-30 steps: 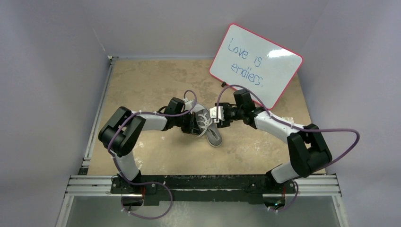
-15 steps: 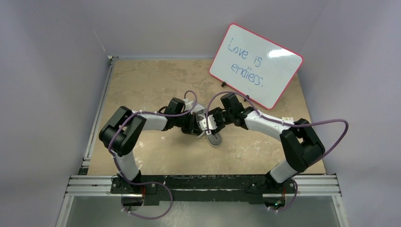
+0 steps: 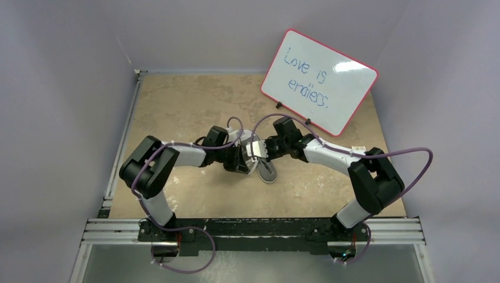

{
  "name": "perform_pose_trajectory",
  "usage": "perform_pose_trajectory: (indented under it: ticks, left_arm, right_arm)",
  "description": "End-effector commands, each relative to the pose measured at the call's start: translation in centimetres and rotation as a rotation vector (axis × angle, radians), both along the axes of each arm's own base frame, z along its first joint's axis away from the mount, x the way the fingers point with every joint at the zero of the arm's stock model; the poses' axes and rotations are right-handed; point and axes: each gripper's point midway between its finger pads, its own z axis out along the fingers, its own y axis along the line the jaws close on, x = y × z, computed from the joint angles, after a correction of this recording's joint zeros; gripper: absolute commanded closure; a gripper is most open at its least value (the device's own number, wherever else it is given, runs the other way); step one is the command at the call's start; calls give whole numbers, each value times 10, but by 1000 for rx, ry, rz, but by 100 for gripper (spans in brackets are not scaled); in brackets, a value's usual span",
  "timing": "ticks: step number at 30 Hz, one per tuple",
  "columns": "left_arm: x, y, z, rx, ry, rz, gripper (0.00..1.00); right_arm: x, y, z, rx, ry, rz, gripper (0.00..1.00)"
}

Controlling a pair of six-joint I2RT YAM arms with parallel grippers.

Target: Tie the shoes

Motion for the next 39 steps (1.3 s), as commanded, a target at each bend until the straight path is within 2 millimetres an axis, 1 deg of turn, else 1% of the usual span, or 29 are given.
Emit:
perform_pose_trajectory:
  ticks: [1,5,8,10,11,15,19,21,23,26,30,31,33,34,35,36,37,38,39]
  left_arm:
    - [-15,6,-3,24,25,22,100]
    - [-23,12,-15,76,66,52,100]
    - [-28,23,-28,158,109,84,100]
    - [-31,29,-33,188,122,100,100]
    - [-37,35,-37,218,151,109,100]
    - [-47,51,-45,292,174,142,100]
    - [-56,68,-55,372,196,169,100]
    - [-61,74,-58,392,211,180,100]
    - [-63,74,-58,382,209,182,100]
    - [-60,76,-57,390,186,191,100]
    - [-55,73,-53,367,159,186,100]
    - [-53,71,-50,356,142,178,100]
    - [-41,68,-39,342,80,181,100]
    - [-33,66,-31,337,38,187,97]
    - [-24,68,-25,350,0,205,84]
    - [-14,69,-15,358,-41,225,75]
    - [-5,69,-5,348,-77,238,71]
    - [4,71,6,330,-111,259,67]
    - [14,74,17,312,-145,296,64]
  right_arm:
    - [12,-8,6,99,65,-262,100]
    - [15,-20,-3,169,157,-392,100]
    - [18,-28,-6,201,182,-464,100]
    - [21,-33,-7,225,203,-498,100]
    - [22,-35,-8,225,210,-507,100]
    - [27,-38,-9,227,224,-530,100]
    - [38,-43,-10,228,238,-561,100]
    - [42,-46,-10,228,246,-571,100]
    - [44,-47,-10,231,247,-572,100]
    - [44,-46,-10,226,253,-564,100]
    - [41,-47,-10,222,251,-551,100]
    - [40,-46,-9,227,254,-549,100]
    - [42,-47,-3,239,238,-559,100]
    - [42,-46,3,250,243,-563,100]
    - [42,-45,13,263,252,-576,100]
    - [42,-45,24,287,260,-607,99]
    - [40,-46,34,311,271,-631,86]
    - [35,-48,49,340,263,-651,72]
    - [31,-52,58,366,258,-676,56]
